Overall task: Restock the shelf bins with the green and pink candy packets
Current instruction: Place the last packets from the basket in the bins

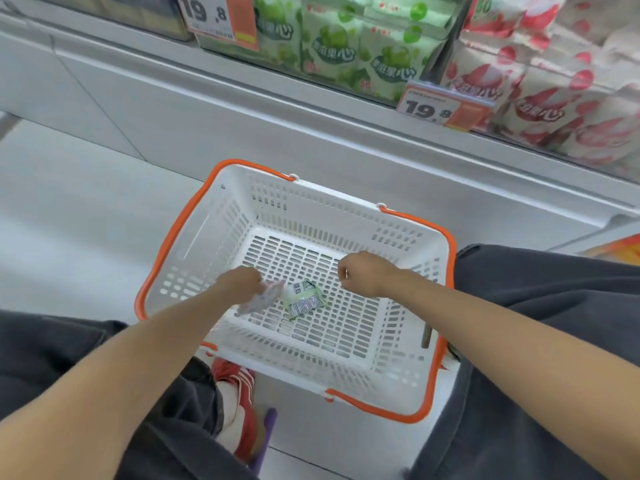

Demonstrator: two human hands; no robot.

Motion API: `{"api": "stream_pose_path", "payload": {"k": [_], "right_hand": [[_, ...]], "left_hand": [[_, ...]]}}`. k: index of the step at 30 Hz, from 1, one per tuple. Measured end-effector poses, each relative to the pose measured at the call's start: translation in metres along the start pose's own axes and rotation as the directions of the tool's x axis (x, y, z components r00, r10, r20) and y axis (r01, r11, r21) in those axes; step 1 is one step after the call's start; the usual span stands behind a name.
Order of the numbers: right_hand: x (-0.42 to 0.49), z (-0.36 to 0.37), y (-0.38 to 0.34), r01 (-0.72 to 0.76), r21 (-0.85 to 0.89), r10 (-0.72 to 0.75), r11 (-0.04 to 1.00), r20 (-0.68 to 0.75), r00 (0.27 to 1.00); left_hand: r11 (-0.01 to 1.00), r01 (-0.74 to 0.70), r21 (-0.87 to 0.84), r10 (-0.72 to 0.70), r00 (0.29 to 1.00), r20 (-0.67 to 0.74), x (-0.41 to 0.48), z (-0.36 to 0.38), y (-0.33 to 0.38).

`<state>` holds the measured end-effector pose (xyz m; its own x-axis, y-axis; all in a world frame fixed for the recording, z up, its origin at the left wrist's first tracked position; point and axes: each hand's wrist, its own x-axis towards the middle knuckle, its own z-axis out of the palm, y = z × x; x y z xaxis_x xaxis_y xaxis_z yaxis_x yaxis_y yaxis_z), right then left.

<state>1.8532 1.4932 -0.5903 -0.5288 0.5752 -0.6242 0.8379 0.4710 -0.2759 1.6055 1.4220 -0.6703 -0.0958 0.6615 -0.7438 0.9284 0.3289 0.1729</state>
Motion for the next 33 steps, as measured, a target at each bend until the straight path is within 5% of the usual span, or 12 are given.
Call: {"api": "stream_pose_path", "payload": {"k": [4,8,11,13,17,20,24,29,33], "right_hand": [[-0.018,-0.046,-0.005,-0.158,0.257,0.178,0.953,-0.057,0.982],[-0.044,-0.101,-0.014,-0.136,0.834,0.282,0.534,-0.024,0.959],[-0.057,-0.138,-0.005,0.071,0.938,0.399,0.338,-0.211,0.892],[-0.068,-0.164,0.001,0.187,0.955,0.463,0.23,-0.276,0.842],[-0.087,-0.198,-0.004,0.328,0.944,0.294,-0.026,-0.306,0.905],[-0.093,-0.204,-0.015,0.388,0.92,0.272,0.055,-0.388,0.88],[-0.105,-0.207,-0.009,0.414,0.71,0.385,0.569,-0.676,0.629],[-0.124,-0.22,0.015,0.411,0.761,0.388,0.503,-0.623,0.679],[-0.137,-0.242,0.039,0.472,0.608,0.465,0.638,-0.793,0.394]], "left_hand": [[0.861,-0.194,-0.47,0.117,0.975,-0.188,-0.02,-0.059,0.07],[0.668,-0.499,-0.553,0.257,0.851,-0.458,-0.071,-0.114,0.148],[0.58,-0.613,-0.537,0.386,0.787,-0.482,-0.108,-0.148,0.186],[0.559,-0.631,-0.538,0.311,0.761,-0.57,-0.124,-0.174,0.197],[0.497,-0.564,-0.659,0.106,0.793,-0.599,-0.136,-0.206,0.206],[0.477,-0.577,-0.663,0.027,0.763,-0.645,-0.134,-0.21,0.222],[0.521,-0.689,-0.504,-0.025,0.578,-0.816,-0.135,-0.213,0.248],[0.495,-0.784,-0.375,0.066,0.464,-0.883,-0.134,-0.225,0.259],[0.474,-0.85,-0.231,0.279,0.393,-0.876,-0.141,-0.249,0.266]]}}
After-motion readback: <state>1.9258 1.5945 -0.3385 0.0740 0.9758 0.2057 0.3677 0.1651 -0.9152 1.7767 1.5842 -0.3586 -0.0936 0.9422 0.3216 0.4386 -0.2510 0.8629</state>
